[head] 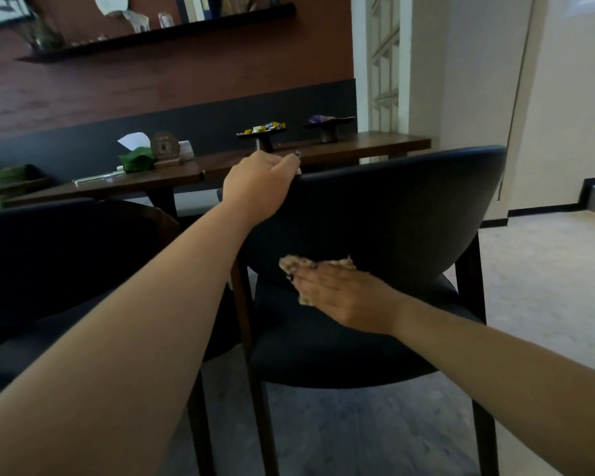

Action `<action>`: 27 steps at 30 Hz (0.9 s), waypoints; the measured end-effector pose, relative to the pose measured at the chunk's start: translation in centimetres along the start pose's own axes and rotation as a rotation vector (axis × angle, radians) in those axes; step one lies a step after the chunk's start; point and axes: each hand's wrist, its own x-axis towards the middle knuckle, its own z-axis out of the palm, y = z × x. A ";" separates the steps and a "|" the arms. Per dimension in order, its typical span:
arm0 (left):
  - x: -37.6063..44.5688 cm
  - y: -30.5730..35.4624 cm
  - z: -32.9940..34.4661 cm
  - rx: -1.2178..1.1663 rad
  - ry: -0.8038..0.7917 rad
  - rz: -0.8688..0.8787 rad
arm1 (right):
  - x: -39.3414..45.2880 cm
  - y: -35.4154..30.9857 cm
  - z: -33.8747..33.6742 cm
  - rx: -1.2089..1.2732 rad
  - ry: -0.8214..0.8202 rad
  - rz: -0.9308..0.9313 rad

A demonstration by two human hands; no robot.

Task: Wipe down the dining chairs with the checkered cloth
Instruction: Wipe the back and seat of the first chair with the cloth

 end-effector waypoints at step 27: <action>2.5 8.8 1.3 -0.030 -0.401 0.073 | 1.0 7.5 -6.0 -0.009 0.554 0.504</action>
